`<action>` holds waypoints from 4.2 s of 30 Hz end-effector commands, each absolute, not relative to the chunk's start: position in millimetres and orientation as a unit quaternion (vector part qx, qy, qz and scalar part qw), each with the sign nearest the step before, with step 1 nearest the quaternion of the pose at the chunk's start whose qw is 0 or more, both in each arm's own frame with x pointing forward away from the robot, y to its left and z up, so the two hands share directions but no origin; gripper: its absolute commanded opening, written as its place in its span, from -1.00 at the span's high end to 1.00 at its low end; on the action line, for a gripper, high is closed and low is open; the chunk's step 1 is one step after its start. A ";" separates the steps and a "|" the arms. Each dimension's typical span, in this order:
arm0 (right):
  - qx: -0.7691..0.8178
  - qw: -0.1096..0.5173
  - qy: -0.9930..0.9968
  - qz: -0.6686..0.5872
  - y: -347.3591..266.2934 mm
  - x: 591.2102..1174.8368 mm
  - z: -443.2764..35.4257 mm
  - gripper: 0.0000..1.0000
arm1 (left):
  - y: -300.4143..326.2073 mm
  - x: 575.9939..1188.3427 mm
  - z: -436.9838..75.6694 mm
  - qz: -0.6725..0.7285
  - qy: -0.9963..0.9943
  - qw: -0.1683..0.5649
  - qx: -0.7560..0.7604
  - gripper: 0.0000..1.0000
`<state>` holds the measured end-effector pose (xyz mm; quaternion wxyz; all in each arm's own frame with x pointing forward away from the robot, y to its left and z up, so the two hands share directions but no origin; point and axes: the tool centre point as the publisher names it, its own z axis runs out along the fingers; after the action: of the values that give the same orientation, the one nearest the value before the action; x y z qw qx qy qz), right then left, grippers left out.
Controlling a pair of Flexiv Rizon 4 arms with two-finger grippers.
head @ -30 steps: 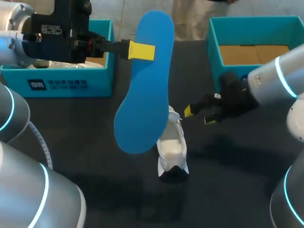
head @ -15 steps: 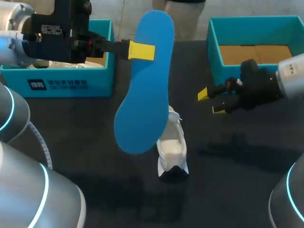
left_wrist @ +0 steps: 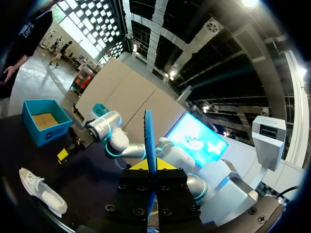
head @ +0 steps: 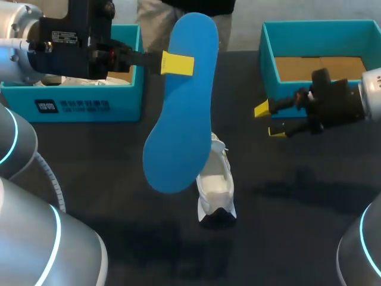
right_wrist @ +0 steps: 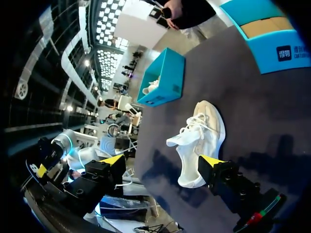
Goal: Take the shoe out of the shoebox, open the shoe tongue, remove and reinsert the insole, then place the shoe into the shoebox
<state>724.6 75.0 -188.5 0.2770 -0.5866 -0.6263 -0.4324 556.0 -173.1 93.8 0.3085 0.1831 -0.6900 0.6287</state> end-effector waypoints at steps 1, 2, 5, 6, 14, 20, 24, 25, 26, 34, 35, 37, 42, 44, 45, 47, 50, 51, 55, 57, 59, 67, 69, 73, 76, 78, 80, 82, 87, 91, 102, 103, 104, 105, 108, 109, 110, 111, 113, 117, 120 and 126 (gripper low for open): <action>-0.588 0.276 -0.627 -0.429 75.9 724.9 -186.2 -1.00 | -173.4 556.0 93.4 0.629 -0.690 0.309 0.183 1.00; -0.588 0.276 -0.627 -0.429 75.9 724.9 -186.2 -1.00 | -173.4 556.0 93.4 0.629 -0.690 0.309 0.183 1.00; -0.588 0.276 -0.627 -0.429 75.9 724.9 -186.2 -1.00 | -173.4 556.0 93.4 0.629 -0.690 0.309 0.183 1.00; -0.588 0.276 -0.627 -0.429 75.9 724.9 -186.2 -1.00 | -173.4 556.0 93.4 0.629 -0.690 0.309 0.183 1.00; -0.581 0.346 -0.588 -0.445 85.9 727.2 -183.5 -1.00 | -173.4 556.0 93.4 0.629 -0.690 0.309 0.183 1.00; -0.567 0.354 -0.583 -0.462 94.3 728.7 -175.7 -1.00 | -173.4 556.0 93.4 0.629 -0.690 0.309 0.183 1.00; -0.561 0.365 -0.580 -0.464 98.2 731.1 -166.3 -1.00 | -173.4 556.0 93.4 0.629 -0.690 0.309 0.183 1.00; -0.562 0.367 -0.578 -0.463 98.6 731.3 -164.2 -1.00 | -173.4 556.0 93.4 0.629 -0.690 0.309 0.183 1.00; -0.573 0.367 -0.575 -0.455 98.7 731.4 -162.5 -1.00 | -173.4 556.0 93.4 0.629 -0.690 0.309 0.183 1.00; -0.573 0.367 -0.575 -0.455 98.7 731.4 -162.5 -1.00 | -174.2 565.9 90.8 0.641 -0.679 0.305 0.187 1.00; -0.573 0.367 -0.575 -0.455 98.7 731.4 -162.5 -1.00 | -174.8 572.5 89.1 0.647 -0.673 0.304 0.192 1.00; -0.573 0.367 -0.575 -0.455 98.7 731.4 -162.5 -1.00 | -177.2 585.2 85.0 0.655 -0.669 0.296 0.187 1.00; -0.573 0.367 -0.575 -0.455 98.7 731.4 -162.5 -1.00 | -183.5 620.1 73.2 0.661 -0.685 0.258 0.163 1.00; -0.573 0.367 -0.575 -0.455 98.7 731.4 -162.5 -1.00 | -183.7 631.1 70.0 0.672 -0.686 0.241 0.139 1.00; -0.573 0.367 -0.575 -0.455 98.7 731.4 -162.5 -1.00 | -184.0 635.9 68.2 0.676 -0.690 0.227 0.128 1.00; -0.573 0.367 -0.575 -0.455 98.7 731.4 -162.5 -1.00 | -185.0 643.1 65.8 0.679 -0.699 0.199 0.101 1.00; -0.573 0.367 -0.575 -0.455 98.7 731.4 -162.5 -1.00 | -184.5 649.6 65.9 0.703 -0.694 0.146 0.048 1.00; -0.573 0.367 -0.575 -0.455 98.7 731.4 -162.5 -1.00 | -183.5 651.0 67.0 0.712 -0.691 0.122 0.026 1.00; -0.573 0.367 -0.575 -0.455 98.7 731.4 -162.5 -1.00 | -180.6 653.4 70.8 0.727 -0.684 0.053 -0.040 1.00; -0.573 0.367 -0.575 -0.455 98.7 731.4 -162.5 -1.00 | -178.4 656.0 74.4 0.737 -0.674 0.029 -0.045 1.00; -0.573 0.367 -0.575 -0.455 98.7 731.4 -162.5 -1.00 | -178.4 656.0 74.4 0.737 -0.674 0.029 -0.045 1.00; -0.573 0.367 -0.575 -0.455 98.7 731.4 -162.5 -1.00 | -178.4 656.0 74.4 0.737 -0.674 0.029 -0.045 1.00; -0.573 0.367 -0.575 -0.455 98.7 731.4 -162.5 -1.00 | -178.4 656.0 74.4 0.737 -0.674 0.029 -0.045 1.00; -0.573 0.367 -0.575 -0.455 98.7 731.4 -162.5 -1.00 | -179.4 654.6 74.6 0.733 -0.675 0.004 -0.079 1.00; -0.573 0.367 -0.575 -0.455 98.7 731.4 -162.5 -1.00 | -176.6 655.2 73.1 0.733 -0.665 -0.047 -0.139 1.00; -0.573 0.367 -0.575 -0.455 98.7 731.4 -162.5 -1.00 | -173.6 657.7 71.0 0.728 -0.654 -0.088 -0.186 1.00; -0.573 0.367 -0.575 -0.455 98.7 731.4 -162.5 -1.00 | -172.6 659.4 67.6 0.740 -0.633 -0.087 -0.210 1.00; -0.573 0.367 -0.575 -0.455 98.7 731.4 -162.5 -1.00 | -173.7 660.1 60.0 0.715 -0.634 -0.140 -0.259 1.00; -0.573 0.367 -0.575 -0.455 98.7 731.4 -162.5 -1.00 | -177.0 663.9 41.8 0.683 -0.619 -0.193 -0.337 1.00; -0.573 0.367 -0.575 -0.455 98.7 731.4 -162.5 -1.00 | -180.2 671.1 36.0 0.657 -0.591 -0.257 -0.392 1.00; -0.573 0.367 -0.575 -0.455 98.7 731.4 -162.5 -1.00 | -179.4 672.9 29.8 0.609 -0.542 -0.351 -0.459 1.00; -0.573 0.367 -0.575 -0.455 98.7 731.4 -162.5 -1.00 | -179.4 672.9 29.8 0.609 -0.542 -0.351 -0.459 1.00; -0.573 0.367 -0.575 -0.455 98.7 731.4 -162.5 -1.00 | -179.4 672.9 29.8 0.609 -0.542 -0.351 -0.459 1.00; -0.573 0.367 -0.575 -0.455 98.7 731.4 -162.5 -1.00 | -179.4 672.9 29.8 0.609 -0.542 -0.351 -0.459 1.00; -0.573 0.367 -0.575 -0.455 98.7 731.4 -162.5 -1.00 | -179.4 672.9 29.8 0.609 -0.542 -0.351 -0.459 1.00; -0.573 0.367 -0.575 -0.455 98.7 731.4 -162.5 -1.00 | -179.4 672.9 29.8 0.609 -0.542 -0.351 -0.459 1.00; -0.573 0.367 -0.575 -0.455 98.7 731.4 -162.5 -1.00 | -179.4 672.9 29.8 0.609 -0.542 -0.351 -0.459 1.00; -0.573 0.367 -0.575 -0.455 98.7 731.4 -162.5 -1.00 | -181.6 671.4 27.6 0.577 -0.528 -0.387 -0.488 1.00; -0.573 0.367 -0.575 -0.455 98.7 731.4 -162.5 -1.00 | -183.1 670.6 20.7 0.575 -0.507 -0.407 -0.497 1.00; -0.573 0.367 -0.575 -0.455 98.7 731.4 -162.5 -1.00 | -181.6 668.6 1.3 0.536 -0.458 -0.479 -0.522 1.00; -0.573 0.367 -0.575 -0.455 98.7 731.4 -162.5 -1.00 | -183.0 673.5 -14.0 0.521 -0.445 -0.500 -0.529 1.00; -0.573 0.367 -0.575 -0.455 98.7 731.4 -162.5 -1.00 | -188.5 684.7 -38.2 0.499 -0.433 -0.527 -0.535 1.00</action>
<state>731.1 97.2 -161.9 0.3671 -0.5727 -0.5748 -0.4549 691.0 -184.0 -21.3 -0.5010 -0.5448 -0.4510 0.4988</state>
